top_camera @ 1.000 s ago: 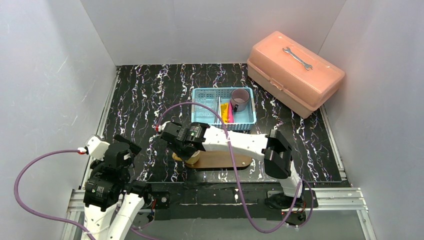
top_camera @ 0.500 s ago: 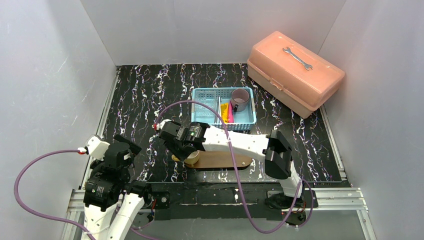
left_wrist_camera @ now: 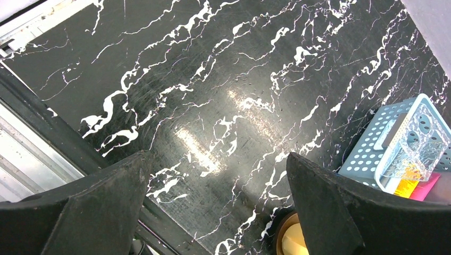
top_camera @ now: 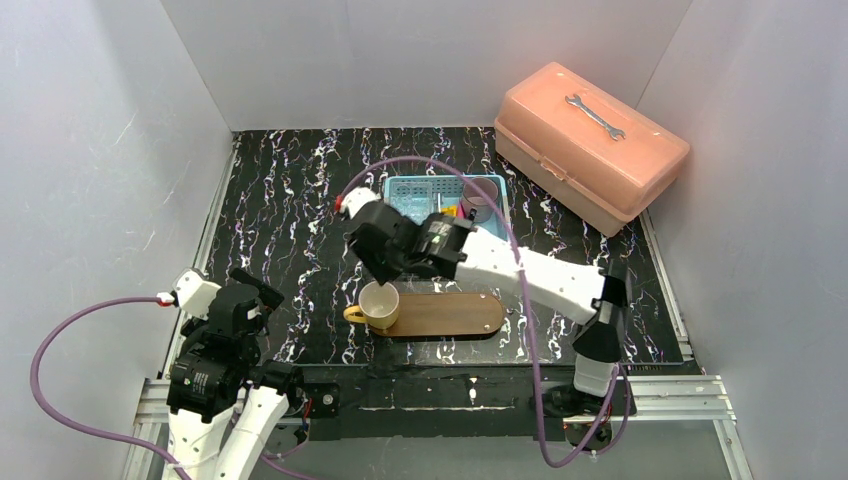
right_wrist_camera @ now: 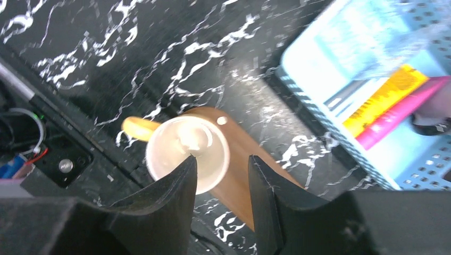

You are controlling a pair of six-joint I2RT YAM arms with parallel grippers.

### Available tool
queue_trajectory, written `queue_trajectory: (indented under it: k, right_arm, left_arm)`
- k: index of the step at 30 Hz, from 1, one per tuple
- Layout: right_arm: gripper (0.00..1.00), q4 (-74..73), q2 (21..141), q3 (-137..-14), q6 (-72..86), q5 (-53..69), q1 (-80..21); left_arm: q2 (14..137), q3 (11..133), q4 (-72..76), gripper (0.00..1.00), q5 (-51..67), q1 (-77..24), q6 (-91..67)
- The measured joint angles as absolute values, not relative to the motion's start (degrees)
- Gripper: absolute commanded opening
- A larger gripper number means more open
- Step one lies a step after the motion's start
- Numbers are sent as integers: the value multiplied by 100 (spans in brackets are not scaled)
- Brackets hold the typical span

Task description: Prepare toiletry sets of a toothbrush and toothpaste on the tray

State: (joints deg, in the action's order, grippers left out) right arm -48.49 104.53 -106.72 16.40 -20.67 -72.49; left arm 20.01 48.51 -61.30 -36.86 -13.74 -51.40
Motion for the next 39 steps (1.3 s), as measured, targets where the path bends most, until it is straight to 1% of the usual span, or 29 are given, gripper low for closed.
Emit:
queue_trajectory:
  k: [6,12,18,21,25,30,39]
  right_arm:
    - [50,-4856,10003,-10593,1455,-2239,-6418]
    - [52,-4827,9979,-10398,1315,-2268,-5505]
    - [52,-4718,10018,-10326,1376,-2287,-4982]
    - [53,-4554,10132,-10326,1498,-2351,-4722]
    - [55,-4392,10401,-10331,1664,-2379,-4381]
    - [57,-4305,11000,-10512,1949,-2392,-3962]
    - [59,-4136,11614,-10643,2674,-2495,-3562]
  left_arm:
    - [2043,4851,-6010,98,-3601,-1374,-5030]
    - [2121,4851,-5935,98,-3507,-1374,-4923]
    - [2163,4849,-5867,98,-3426,-1374,-4834]
    - [2200,4849,-5848,98,-3387,-1374,-4799]
    - [2235,4849,-5824,98,-3358,-1374,-4762]
    - [2248,4849,-5798,98,-3350,-1374,-4735]
    - [2257,4849,-5723,98,-3328,-1374,-4703]
